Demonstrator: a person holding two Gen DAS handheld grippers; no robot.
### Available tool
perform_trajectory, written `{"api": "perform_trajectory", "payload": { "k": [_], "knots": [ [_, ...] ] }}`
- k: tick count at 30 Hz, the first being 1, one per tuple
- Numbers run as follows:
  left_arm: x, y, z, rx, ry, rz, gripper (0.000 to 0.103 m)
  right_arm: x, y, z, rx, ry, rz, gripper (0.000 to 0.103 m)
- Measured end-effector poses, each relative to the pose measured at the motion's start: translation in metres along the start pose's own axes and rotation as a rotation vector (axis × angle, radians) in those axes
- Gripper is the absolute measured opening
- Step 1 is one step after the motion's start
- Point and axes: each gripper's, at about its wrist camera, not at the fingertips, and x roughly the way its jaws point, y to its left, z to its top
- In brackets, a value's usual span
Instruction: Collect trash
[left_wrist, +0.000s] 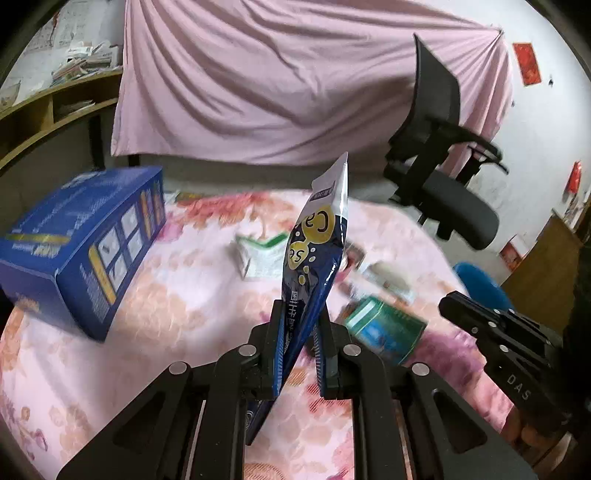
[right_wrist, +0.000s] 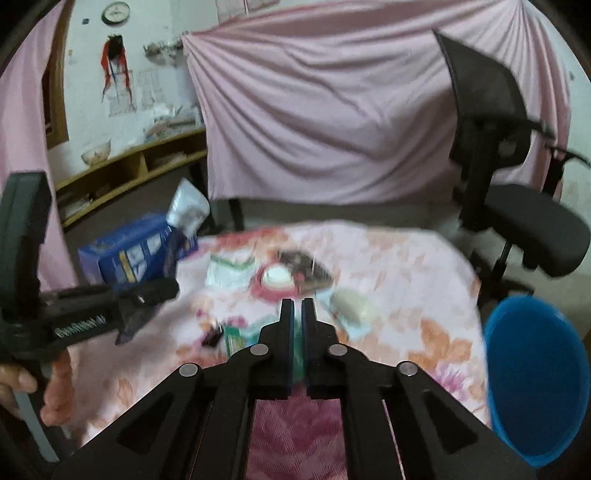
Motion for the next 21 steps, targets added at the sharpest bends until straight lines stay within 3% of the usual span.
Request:
{"api": "perform_trajectory", "payload": {
  "k": [1,3,5,9,14,17,21],
  "knots": [
    [0.003,0.003,-0.002,-0.002,0.016,0.003,0.011,0.004,-0.002,-0.001,0.012,0.025,0.017,0.012],
    [0.009,0.008,-0.007,-0.011,0.046,0.009,0.011,0.011,-0.006,-0.001,0.033,0.060,0.058,0.038],
    [0.011,0.013,-0.010,-0.014,0.055,0.015,0.011,0.018,-0.005,0.001,0.040,0.082,0.091,0.048],
    [0.012,0.024,-0.014,-0.037,0.065,0.010,0.011,0.045,-0.003,0.000,0.024,0.182,0.129,0.051],
    [0.013,0.031,-0.017,-0.047,0.080,-0.002,0.011,0.065,-0.001,-0.005,0.032,0.266,0.158,0.048],
    [0.013,0.031,-0.018,-0.047,0.079,-0.006,0.011,0.061,0.002,-0.006,0.018,0.259,0.168,0.025],
    [0.007,0.029,-0.017,-0.044,0.058,-0.009,0.011,0.052,0.004,-0.006,0.007,0.225,0.174,0.009]
  ]
}}
